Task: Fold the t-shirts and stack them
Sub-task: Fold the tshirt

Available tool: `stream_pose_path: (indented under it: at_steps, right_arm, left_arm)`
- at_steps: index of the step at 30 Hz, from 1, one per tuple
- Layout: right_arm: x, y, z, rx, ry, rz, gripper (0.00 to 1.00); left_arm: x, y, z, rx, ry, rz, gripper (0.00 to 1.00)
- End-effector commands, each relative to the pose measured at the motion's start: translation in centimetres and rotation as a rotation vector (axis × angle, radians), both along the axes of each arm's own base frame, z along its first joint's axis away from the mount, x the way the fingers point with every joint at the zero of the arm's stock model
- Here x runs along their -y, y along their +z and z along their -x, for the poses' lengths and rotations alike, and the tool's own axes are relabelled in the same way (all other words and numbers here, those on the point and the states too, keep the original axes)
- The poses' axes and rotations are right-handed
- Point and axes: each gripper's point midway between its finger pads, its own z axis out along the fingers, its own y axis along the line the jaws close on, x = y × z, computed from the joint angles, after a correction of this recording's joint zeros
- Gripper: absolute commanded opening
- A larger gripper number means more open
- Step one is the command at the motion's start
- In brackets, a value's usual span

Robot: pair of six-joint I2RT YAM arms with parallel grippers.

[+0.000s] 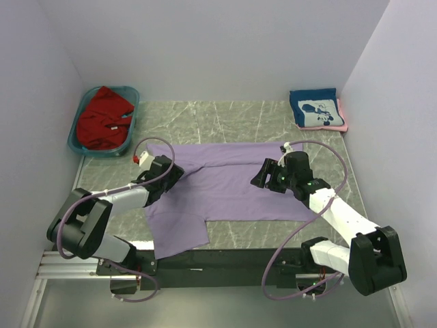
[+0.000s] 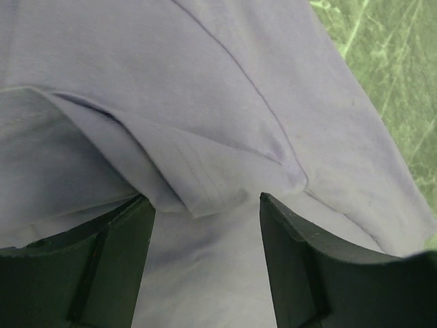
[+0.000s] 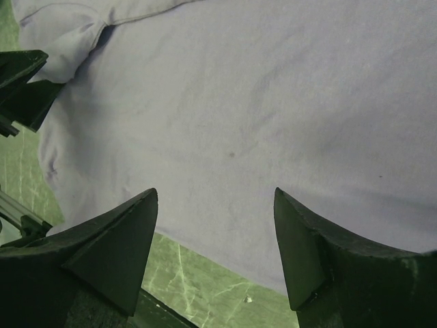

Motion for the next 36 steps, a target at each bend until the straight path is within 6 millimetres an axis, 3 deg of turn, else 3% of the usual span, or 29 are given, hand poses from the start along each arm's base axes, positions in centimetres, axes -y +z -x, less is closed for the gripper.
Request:
stream_pose_path:
  at_steps: [1, 7, 13, 19, 26, 36]
  right_arm:
    - [-0.4, 0.8, -0.8, 0.043, 0.02, -0.004, 0.75]
    - [-0.4, 0.6, -0.8, 0.04, 0.019, -0.004, 0.75]
    - [-0.4, 0.6, -0.7, 0.039, 0.02, -0.005, 0.75]
    - [-0.4, 0.6, -0.7, 0.039, 0.02, -0.005, 0.75]
    - [-0.4, 0.7, -0.8, 0.041, 0.019, -0.005, 0.75]
    - [-0.4, 0.9, -0.7, 0.045, 0.024, -0.004, 0.75]
  left_arm:
    - [1.4, 2.7, -2.0, 0.078, -0.021, 0.058, 0.67]
    - [2.1, 3.4, -2.3, 0.083, -0.042, 0.082, 0.65]
    - [2.4, 4.5, -2.6, 0.107, -0.046, 0.096, 0.53]
    - [2.3, 5.0, -3.1, 0.111, -0.045, 0.074, 0.35]
    - [1.9, 5.1, -3.2, 0.085, -0.041, 0.073, 0.01]
    - [2.4, 4.3, -1.2, -0.052, -0.081, 0.105, 0.01]
